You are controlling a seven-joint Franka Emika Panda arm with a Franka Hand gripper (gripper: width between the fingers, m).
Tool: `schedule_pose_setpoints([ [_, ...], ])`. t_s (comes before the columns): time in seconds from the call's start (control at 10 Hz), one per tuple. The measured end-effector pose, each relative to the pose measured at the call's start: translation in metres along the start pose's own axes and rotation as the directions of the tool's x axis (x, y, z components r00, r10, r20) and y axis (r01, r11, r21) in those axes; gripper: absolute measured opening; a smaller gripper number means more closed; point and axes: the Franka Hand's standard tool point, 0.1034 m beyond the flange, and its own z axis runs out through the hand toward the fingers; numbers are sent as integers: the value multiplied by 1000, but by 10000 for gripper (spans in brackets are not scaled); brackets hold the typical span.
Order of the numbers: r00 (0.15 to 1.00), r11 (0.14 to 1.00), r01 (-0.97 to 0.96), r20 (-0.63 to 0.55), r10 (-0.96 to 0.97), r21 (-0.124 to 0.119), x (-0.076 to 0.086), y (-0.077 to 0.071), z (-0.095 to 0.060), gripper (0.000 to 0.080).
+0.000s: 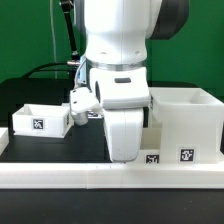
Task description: Assemble drawer
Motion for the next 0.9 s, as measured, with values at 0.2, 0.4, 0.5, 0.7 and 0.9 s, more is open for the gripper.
schedule_pose_setpoints([
  [0.2,1000,1000,-28,4,28,-4,14,5,-5,649],
  [0.4,999,999,-40,20,40,2,15,9,-11,649],
  [0.5,999,999,-39,18,39,-3,17,10,-11,649],
  [0.7,999,999,-40,17,40,-1,16,9,-10,649],
  [0.9,999,999,-39,17,39,0,17,9,-10,649],
])
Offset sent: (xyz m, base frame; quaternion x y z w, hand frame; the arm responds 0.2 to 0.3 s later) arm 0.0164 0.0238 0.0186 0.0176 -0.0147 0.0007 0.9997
